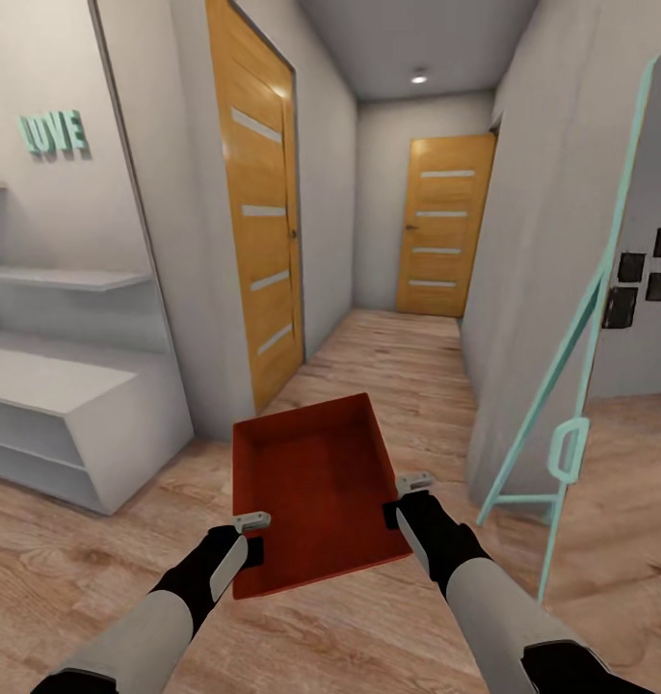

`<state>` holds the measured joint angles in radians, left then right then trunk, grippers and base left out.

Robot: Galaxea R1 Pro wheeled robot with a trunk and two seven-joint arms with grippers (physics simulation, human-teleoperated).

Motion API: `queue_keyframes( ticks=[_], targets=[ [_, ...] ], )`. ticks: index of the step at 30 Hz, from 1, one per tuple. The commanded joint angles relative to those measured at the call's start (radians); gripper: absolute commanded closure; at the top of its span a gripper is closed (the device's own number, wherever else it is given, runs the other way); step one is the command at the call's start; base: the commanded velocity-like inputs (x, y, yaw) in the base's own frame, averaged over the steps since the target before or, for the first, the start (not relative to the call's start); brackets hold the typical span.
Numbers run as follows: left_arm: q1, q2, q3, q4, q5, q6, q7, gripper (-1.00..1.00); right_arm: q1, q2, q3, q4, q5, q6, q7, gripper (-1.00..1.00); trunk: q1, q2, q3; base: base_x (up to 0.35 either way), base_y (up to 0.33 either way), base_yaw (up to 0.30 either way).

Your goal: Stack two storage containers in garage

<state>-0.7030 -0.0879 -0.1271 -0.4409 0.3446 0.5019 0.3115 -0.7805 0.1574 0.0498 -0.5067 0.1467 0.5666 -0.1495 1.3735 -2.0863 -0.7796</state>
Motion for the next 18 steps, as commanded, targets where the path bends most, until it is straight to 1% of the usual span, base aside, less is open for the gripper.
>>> queue_keyframes(
  ticks=[1,12,18],
  targets=[
    [0.000,0.002,0.011,0.001,0.011,0.000,0.000,1.00,-0.001,-0.001,-0.005,-0.021,-0.075,-0.005,0.028,1.00,0.000,0.000,0.000,0.307,0.148,0.000],
    [0.000,0.002,0.011,0.001,0.011,0.000,0.000,1.00,0.000,-0.001,-0.005,-0.021,-0.075,-0.005,0.028,1.00,0.000,0.000,0.000,0.307,0.146,-0.003],
    [0.000,0.002,0.011,0.000,0.011,0.000,0.000,1.00,-0.001,-0.001,-0.005,-0.021,-0.075,-0.005,0.028,1.00,0.000,0.000,0.000,0.304,0.153,-0.089]
  ],
)
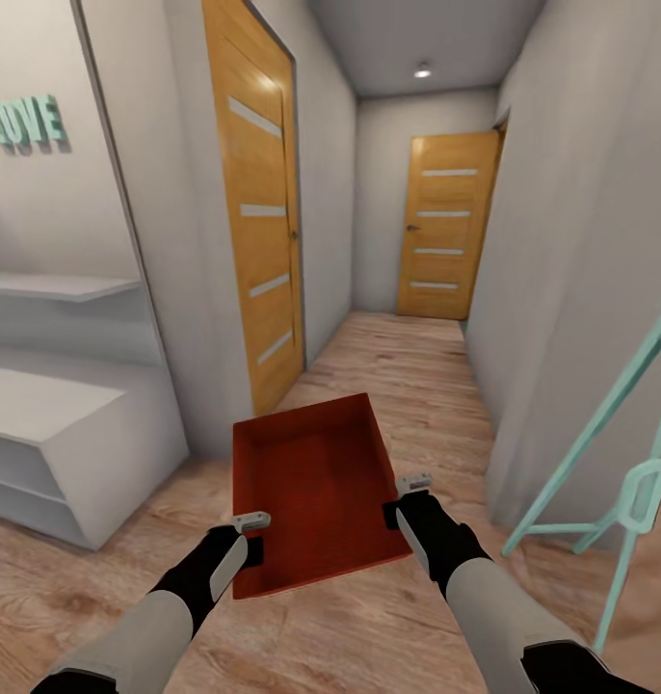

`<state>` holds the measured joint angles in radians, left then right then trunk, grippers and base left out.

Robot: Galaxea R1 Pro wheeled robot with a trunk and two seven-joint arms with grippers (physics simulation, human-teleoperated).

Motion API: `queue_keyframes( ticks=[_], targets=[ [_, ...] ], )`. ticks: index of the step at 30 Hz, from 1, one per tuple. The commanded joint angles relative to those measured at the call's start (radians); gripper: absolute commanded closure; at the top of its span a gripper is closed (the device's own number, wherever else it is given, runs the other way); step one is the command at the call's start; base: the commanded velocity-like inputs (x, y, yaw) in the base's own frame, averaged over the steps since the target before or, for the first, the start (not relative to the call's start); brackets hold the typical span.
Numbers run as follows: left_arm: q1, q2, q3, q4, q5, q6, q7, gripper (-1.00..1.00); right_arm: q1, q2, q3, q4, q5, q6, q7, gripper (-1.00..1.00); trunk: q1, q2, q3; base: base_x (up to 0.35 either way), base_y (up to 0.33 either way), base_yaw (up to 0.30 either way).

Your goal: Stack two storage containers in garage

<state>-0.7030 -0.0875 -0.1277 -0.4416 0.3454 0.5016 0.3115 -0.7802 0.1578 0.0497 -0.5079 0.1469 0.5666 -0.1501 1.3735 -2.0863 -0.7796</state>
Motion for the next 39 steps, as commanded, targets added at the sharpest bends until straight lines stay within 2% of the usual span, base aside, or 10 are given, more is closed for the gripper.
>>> queue_keyframes(
  ticks=[1,19,39],
  targets=[
    [0.000,0.002,0.011,0.001,0.010,0.000,0.000,1.00,-0.001,-0.001,-0.005,-0.020,-0.075,-0.005,0.029,1.00,0.000,0.000,0.000,0.303,0.154,-0.165],
    [0.000,0.002,0.011,0.001,0.010,0.000,0.000,1.00,-0.001,0.000,-0.005,-0.020,-0.076,-0.005,0.030,1.00,0.000,0.000,0.000,0.303,0.154,-0.256],
    [0.000,0.002,0.011,0.001,0.010,0.000,0.000,1.00,-0.001,0.000,-0.005,-0.017,-0.076,-0.005,0.030,1.00,0.000,0.000,0.000,0.303,0.147,-0.015]
  ],
)
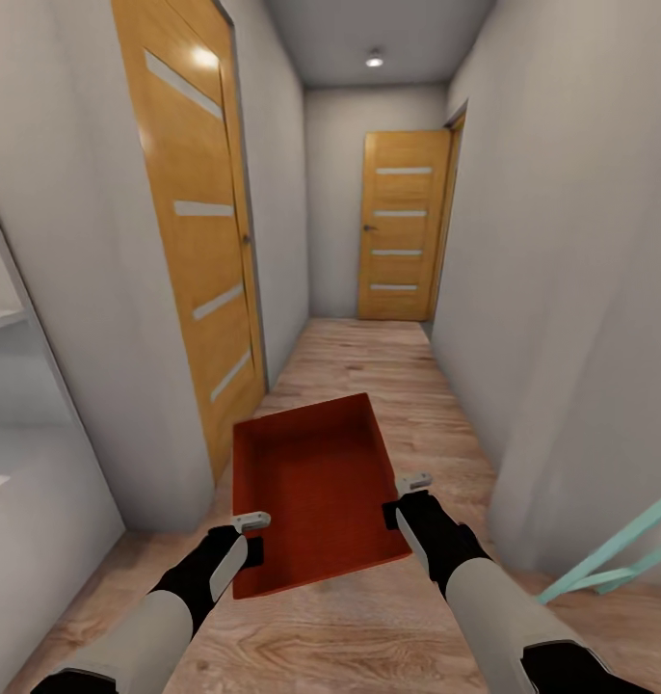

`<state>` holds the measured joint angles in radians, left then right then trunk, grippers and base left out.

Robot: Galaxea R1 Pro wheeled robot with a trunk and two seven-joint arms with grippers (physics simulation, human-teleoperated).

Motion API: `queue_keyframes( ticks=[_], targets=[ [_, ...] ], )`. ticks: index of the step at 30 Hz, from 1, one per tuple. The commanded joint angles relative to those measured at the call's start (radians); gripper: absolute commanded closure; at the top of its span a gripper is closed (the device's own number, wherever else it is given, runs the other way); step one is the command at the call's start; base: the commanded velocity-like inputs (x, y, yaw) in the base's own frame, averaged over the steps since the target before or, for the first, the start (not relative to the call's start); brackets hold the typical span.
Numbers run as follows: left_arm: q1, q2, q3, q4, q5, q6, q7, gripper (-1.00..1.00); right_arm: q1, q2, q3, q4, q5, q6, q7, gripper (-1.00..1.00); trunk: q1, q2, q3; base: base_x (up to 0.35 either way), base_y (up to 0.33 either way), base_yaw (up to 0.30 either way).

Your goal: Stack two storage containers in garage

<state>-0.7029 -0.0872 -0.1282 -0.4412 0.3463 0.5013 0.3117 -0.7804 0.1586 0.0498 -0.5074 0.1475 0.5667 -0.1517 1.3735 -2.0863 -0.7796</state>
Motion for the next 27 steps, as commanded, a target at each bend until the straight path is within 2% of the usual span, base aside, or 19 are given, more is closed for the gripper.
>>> queue_keyframes(
  ticks=[1,27],
  targets=[
    [0.000,0.001,0.012,0.001,0.010,0.000,0.000,1.00,-0.001,-0.001,-0.005,-0.017,-0.077,-0.005,0.031,1.00,0.000,0.000,0.000,0.303,0.121,0.000],
    [0.000,0.001,0.011,0.001,0.010,0.000,0.000,1.00,0.000,-0.001,-0.005,-0.017,-0.076,-0.005,0.030,1.00,0.000,0.000,0.000,0.306,0.012,0.000]
  ],
)
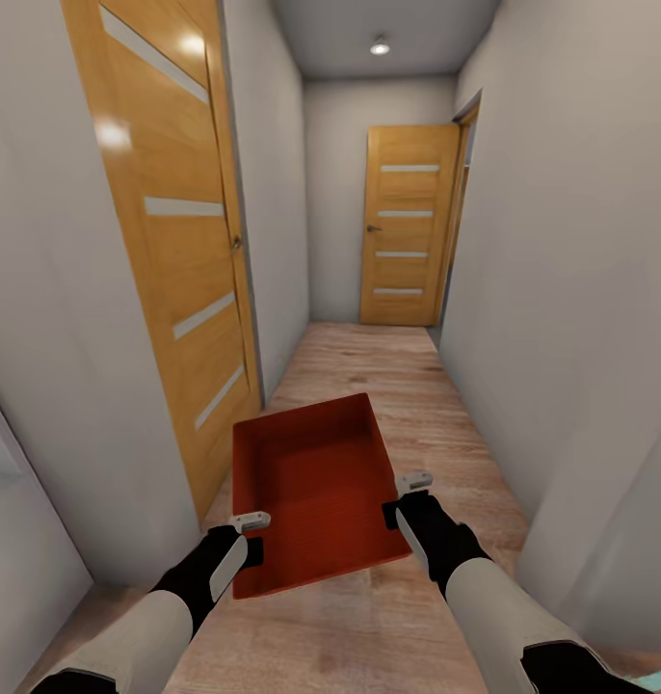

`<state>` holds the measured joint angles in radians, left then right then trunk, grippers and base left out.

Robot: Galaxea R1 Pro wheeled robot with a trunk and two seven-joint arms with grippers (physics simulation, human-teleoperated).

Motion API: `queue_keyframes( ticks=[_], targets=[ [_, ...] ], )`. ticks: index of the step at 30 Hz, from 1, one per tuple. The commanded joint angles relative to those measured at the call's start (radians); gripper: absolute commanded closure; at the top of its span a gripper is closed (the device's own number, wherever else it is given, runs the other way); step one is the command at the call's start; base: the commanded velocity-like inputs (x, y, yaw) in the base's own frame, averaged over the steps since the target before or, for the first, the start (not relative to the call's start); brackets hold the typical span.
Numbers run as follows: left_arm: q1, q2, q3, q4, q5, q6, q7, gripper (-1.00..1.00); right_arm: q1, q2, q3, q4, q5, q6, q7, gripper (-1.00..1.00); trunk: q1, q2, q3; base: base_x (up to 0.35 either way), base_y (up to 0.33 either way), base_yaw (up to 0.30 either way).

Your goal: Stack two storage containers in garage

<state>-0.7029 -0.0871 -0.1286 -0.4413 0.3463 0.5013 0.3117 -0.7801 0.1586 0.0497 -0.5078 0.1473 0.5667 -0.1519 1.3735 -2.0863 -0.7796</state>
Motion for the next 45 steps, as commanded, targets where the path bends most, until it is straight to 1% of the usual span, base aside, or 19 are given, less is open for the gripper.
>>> queue_keyframes(
  ticks=[1,10,26,45],
  targets=[
    [0.000,0.001,0.011,0.001,0.010,0.000,0.000,1.00,-0.001,-0.001,-0.005,-0.017,-0.076,-0.005,0.031,1.00,0.000,0.000,0.000,0.307,0.000,-0.004],
    [0.000,0.001,0.012,0.001,0.010,0.000,0.000,1.00,-0.001,-0.001,-0.005,-0.017,-0.076,-0.005,0.031,1.00,0.000,0.000,0.000,0.307,0.000,-0.100],
    [0.000,0.001,0.011,0.001,0.010,0.000,0.000,1.00,-0.001,-0.001,-0.005,-0.017,-0.076,-0.005,0.031,1.00,0.000,0.000,0.000,0.308,0.000,-0.229],
    [0.000,0.001,0.011,0.001,0.010,0.000,0.000,1.00,-0.001,-0.001,-0.005,-0.017,-0.076,-0.005,0.031,1.00,0.000,0.000,0.000,0.308,0.000,-0.014]
  ],
)
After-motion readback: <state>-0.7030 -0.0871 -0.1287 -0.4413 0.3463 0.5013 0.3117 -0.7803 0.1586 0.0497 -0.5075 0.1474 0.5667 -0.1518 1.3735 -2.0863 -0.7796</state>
